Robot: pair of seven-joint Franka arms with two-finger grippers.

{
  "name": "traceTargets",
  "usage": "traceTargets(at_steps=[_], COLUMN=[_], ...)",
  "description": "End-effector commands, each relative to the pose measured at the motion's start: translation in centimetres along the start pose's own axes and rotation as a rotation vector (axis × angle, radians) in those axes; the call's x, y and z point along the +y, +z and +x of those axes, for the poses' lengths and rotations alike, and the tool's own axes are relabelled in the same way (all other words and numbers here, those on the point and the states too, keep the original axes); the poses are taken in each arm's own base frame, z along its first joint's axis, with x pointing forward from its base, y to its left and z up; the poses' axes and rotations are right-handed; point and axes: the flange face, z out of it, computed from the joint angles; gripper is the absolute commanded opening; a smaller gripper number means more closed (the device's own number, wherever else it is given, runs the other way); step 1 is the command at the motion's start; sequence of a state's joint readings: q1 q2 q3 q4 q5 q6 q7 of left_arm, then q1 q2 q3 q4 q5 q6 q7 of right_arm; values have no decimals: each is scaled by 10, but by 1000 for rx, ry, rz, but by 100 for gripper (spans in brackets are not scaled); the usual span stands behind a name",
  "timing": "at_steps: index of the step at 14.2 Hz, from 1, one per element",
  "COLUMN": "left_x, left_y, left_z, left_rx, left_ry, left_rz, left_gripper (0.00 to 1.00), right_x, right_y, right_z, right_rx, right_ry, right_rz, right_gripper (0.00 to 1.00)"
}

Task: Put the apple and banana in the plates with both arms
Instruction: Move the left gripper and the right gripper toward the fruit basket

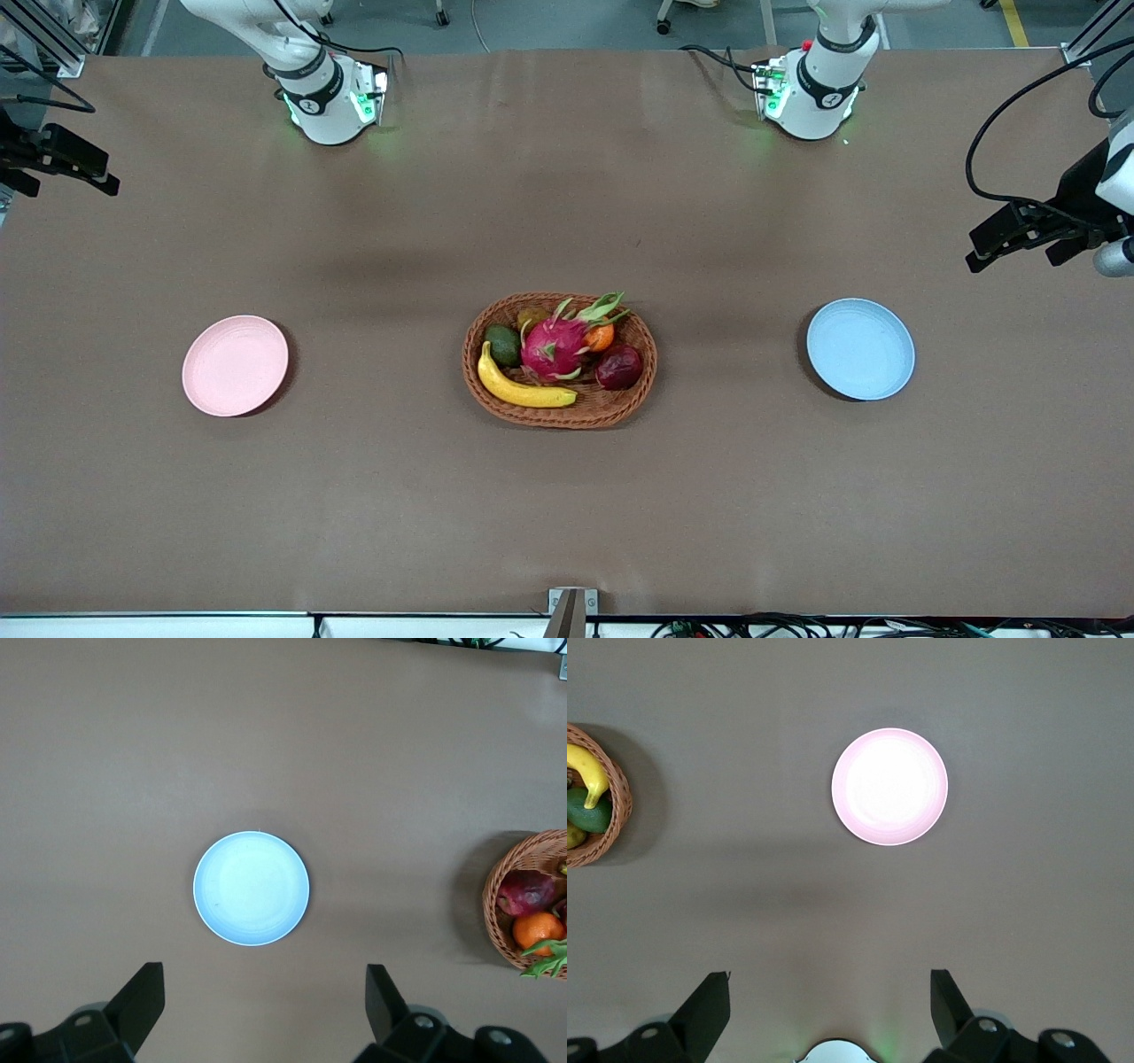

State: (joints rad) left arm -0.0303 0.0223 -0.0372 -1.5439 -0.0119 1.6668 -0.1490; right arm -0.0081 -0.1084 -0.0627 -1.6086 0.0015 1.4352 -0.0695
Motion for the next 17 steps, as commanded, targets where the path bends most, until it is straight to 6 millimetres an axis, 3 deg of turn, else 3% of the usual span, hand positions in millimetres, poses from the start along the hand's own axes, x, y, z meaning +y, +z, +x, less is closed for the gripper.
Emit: traceTargets(at_steps=[1, 6, 9, 13, 15, 17], left_x=[-1, -4, 11, 74, 109, 157], left_y=[-8, -8, 1, 43, 77, 112], left_z=[-4, -3, -1, 0, 1, 2], left_rx=[-2, -2, -20, -89, -143, -174], left_ry=[12, -2, 12, 10, -11, -71], left_rz=[6, 4, -22, -26, -12, 1], left_gripper=[100, 100, 100, 100, 100, 100], right_x=[4, 5, 4, 2, 2, 4], right_y=[-4, -3, -2, -3, -8, -4], right_z=[-6, -6, -7, -6, -5, 0], right_rx=[3, -2, -12, -10, 1, 1], right_ry=[-7, -4, -4, -1, -1, 4], right_rz=[-11, -10, -10, -12, -13, -14], right_gripper=[100, 100, 100, 100, 100, 100])
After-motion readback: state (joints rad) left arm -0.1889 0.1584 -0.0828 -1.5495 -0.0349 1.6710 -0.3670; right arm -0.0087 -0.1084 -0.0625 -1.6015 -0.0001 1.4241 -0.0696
